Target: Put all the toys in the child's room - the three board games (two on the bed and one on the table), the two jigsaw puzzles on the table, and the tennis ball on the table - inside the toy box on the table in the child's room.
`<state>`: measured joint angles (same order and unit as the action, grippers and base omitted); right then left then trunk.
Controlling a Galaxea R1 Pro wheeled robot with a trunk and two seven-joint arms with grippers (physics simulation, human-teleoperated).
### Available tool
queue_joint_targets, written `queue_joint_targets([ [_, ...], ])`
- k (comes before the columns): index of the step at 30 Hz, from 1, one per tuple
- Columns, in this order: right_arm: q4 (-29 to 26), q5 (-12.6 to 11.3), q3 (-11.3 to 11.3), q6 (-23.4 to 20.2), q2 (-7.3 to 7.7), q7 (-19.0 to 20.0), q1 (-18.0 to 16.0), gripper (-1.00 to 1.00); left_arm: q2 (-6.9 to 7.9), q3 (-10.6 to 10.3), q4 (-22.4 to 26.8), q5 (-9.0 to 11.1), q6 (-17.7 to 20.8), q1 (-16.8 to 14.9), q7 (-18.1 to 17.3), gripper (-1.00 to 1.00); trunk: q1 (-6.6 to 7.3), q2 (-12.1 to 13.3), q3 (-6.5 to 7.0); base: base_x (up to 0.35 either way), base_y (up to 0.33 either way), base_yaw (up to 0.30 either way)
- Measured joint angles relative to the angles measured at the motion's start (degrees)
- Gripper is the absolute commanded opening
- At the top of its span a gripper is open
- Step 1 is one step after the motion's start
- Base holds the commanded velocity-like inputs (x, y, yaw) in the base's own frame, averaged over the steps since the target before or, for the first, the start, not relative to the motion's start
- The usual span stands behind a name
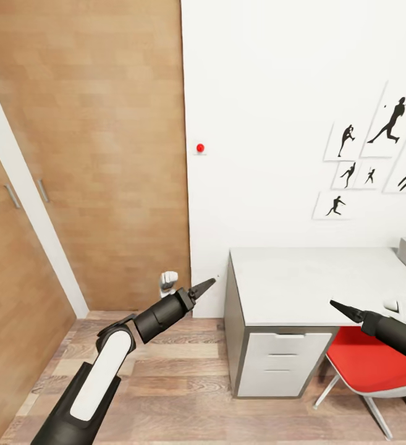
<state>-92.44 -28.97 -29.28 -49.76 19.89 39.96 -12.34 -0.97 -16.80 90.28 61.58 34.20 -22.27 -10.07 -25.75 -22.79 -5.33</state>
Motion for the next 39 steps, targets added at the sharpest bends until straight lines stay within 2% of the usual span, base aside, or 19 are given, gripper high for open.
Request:
queue_joint_targets([
  [4,0.0,0.06,0.14,-0.01,0.17,0.44,1.58,1.0,1.2,1.59,-0.19,0.04,0.03,2.8,0.22,1.0,0.0,0.0,0.01,-0.004,0.057,0.0],
  [6,0.11,0.56,0.3,0.13,0.27,0.75,4.12,1.0,2.51,3.62,-0.4,-0.05,-0.02,5.47,0.34,1.0,0.0,-0.01,0.0,-0.002,0.036,0.0],
  [7,0.11,0.5,0.31,0.12,0.27,0.75,4.17,1.0,2.52,3.65,-0.41,0.03,-0.02,5.53,0.34,1.0,0.0,0.0,0.0,-0.002,0.029,0.0],
  [9,0.62,2.28,0.81,0.59,0.19,0.9,7.91,1.0,3.69,5.71,-0.55,-0.08,-0.01,8.02,0.37,1.0,0.0,-0.01,-0.01,-0.002,0.023,0.0],
  [10,0.63,2.18,0.82,0.57,0.19,0.9,8.01,1.0,3.7,5.74,-0.56,-0.01,0.0,8.07,0.37,1.0,0.0,0.0,0.0,-0.001,0.019,0.0],
  [12,2.3,6.0,1.86,2.04,0.04,1.18,12.19,1.0,4.68,7.35,-0.75,-0.11,0.0,10.79,0.46,1.0,0.0,-0.02,-0.03,-0.001,0.015,0.0],
  [13,2.34,5.88,1.88,2.03,0.04,1.18,12.3,1.0,4.69,7.37,-0.76,-0.04,0.0,10.85,0.46,1.0,0.0,-0.01,-0.01,-0.001,0.012,0.0],
  [15,4.0,10.39,2.95,4.48,-0.2,1.5,16.1,1.0,5.39,8.44,-1.28,-0.16,-0.01,13.66,0.64,1.0,0.01,-0.02,-0.03,-0.001,0.01,0.0],
  [16,4.03,10.33,2.97,4.49,-0.2,1.51,16.19,1.0,5.4,8.45,-1.29,-0.08,-0.01,13.72,0.64,1.0,0.0,-0.01,-0.01,-0.001,0.008,0.0],
  [18,5.18,14.2,3.68,7.31,-0.62,2.25,19.32,1.0,5.9,9.18,-2.02,-0.3,-0.02,16.43,0.82,1.0,0.01,-0.02,-0.02,0.0,0.005,0.0],
  [19,5.2,14.18,3.69,7.35,-0.62,2.27,19.39,1.0,5.9,9.19,-2.03,-0.22,-0.01,16.49,0.82,1.0,0.0,-0.01,-0.01,0.0,0.005,0.0],
  [21,6.15,16.99,4.15,9.94,-1.37,3.66,22.08,1.0,6.38,9.66,-2.76,-0.73,-0.02,19.05,1.03,1.0,0.01,-0.02,-0.02,0.0,0.004,0.0],
  [22,6.16,16.98,4.15,9.99,-1.38,3.69,22.13,1.0,6.38,9.66,-2.77,-0.67,-0.02,19.1,1.03,1.0,0.0,-0.01,-0.01,0.0,0.003,0.0],
  [24,6.99,18.82,4.44,11.95,-2.14,5.08,24.38,1.0,6.84,9.96,-3.87,-1.79,0.04,21.34,1.27,1.0,0.01,-0.02,-0.02,0.0,0.002,0.0],
  [27,7.55,19.45,4.52,12.73,-2.43,5.61,25.42,1.0,7.06,10.01,-4.74,-2.53,0.18,22.32,1.38,1.0,0.0,-0.02,-0.03,0.0,0.002,0.0],
  [29,9.3,20.46,4.67,13.82,-2.78,6.36,27.05,1.0,7.56,10.12,-6.79,-4.65,0.3,23.92,1.54,1.0,0.0,-0.03,-0.04,0.0,0.001,0.0],
  [30,9.34,20.42,4.67,13.83,-2.79,6.37,27.07,1.0,7.57,10.12,-6.85,-4.6,0.31,23.94,1.54,1.0,0.0,-0.02,-0.03,0.0,0.001,0.0],
  [35,16.0,22.7,4.99,16.06,-3.22,7.13,28.86,1.0,8.24,10.25,-12.61,-9.01,0.22,25.99,1.8,1.0,0.0,-0.02,-0.04,0.0,0.0,0.0],
  [39,20.72,25.04,5.16,18.31,-3.43,7.18,29.27,1.0,8.43,10.34,-16.14,-10.77,0.15,26.56,1.92,1.0,0.0,-0.02,-0.04,0.0,0.0,0.0],
])
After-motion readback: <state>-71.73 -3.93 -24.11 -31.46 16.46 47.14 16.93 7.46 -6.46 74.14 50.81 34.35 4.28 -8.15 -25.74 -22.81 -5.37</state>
